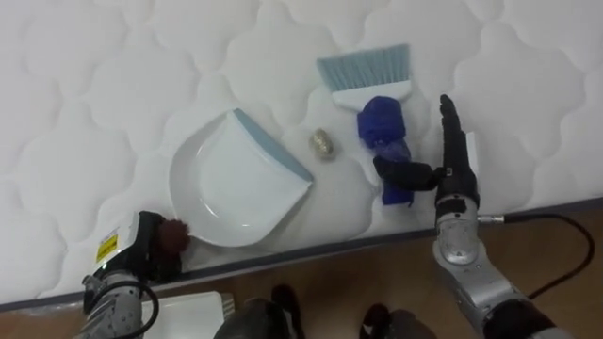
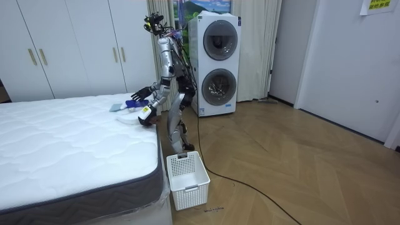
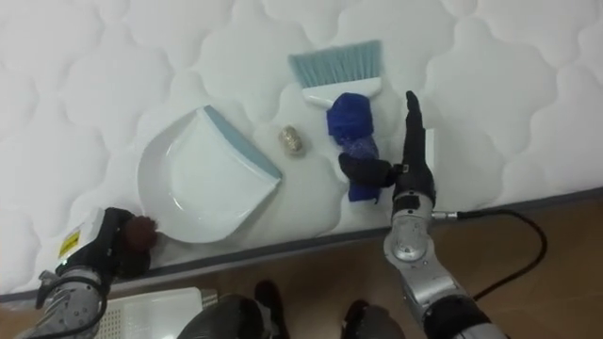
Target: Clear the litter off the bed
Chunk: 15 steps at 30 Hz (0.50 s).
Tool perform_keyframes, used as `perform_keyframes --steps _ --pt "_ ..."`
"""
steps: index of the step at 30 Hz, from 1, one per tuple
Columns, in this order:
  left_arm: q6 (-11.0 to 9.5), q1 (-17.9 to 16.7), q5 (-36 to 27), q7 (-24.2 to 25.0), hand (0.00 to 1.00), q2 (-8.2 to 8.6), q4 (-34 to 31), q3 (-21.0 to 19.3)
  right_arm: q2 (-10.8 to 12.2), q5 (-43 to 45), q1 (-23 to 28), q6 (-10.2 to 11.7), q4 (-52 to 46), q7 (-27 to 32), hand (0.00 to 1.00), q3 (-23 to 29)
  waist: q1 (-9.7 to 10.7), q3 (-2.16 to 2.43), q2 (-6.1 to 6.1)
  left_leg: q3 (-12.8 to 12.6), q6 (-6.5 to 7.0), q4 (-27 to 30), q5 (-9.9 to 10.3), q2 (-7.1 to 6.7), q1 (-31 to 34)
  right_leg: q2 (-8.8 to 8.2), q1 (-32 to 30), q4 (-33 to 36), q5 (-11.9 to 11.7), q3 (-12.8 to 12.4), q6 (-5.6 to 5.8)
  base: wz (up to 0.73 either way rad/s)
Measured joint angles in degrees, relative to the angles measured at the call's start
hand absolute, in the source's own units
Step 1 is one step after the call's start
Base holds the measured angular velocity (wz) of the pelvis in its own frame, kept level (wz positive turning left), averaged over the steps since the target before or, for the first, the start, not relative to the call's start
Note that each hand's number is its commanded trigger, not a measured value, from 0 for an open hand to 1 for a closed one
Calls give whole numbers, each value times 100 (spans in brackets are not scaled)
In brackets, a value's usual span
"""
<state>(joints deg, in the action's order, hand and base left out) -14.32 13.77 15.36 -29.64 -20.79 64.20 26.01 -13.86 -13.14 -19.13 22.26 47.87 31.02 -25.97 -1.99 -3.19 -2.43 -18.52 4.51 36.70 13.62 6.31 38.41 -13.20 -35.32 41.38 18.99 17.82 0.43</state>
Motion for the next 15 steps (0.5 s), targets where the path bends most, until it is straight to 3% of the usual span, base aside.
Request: perform_keyframes --steps 15 --pt "-36 166 14 295 100 -8 -19 -23 -126 335 -207 -89 765 -587 0 24 -73 -8 -29 51 14 66 -7 -16 123 -72 -72 116 8 116 -16 3"
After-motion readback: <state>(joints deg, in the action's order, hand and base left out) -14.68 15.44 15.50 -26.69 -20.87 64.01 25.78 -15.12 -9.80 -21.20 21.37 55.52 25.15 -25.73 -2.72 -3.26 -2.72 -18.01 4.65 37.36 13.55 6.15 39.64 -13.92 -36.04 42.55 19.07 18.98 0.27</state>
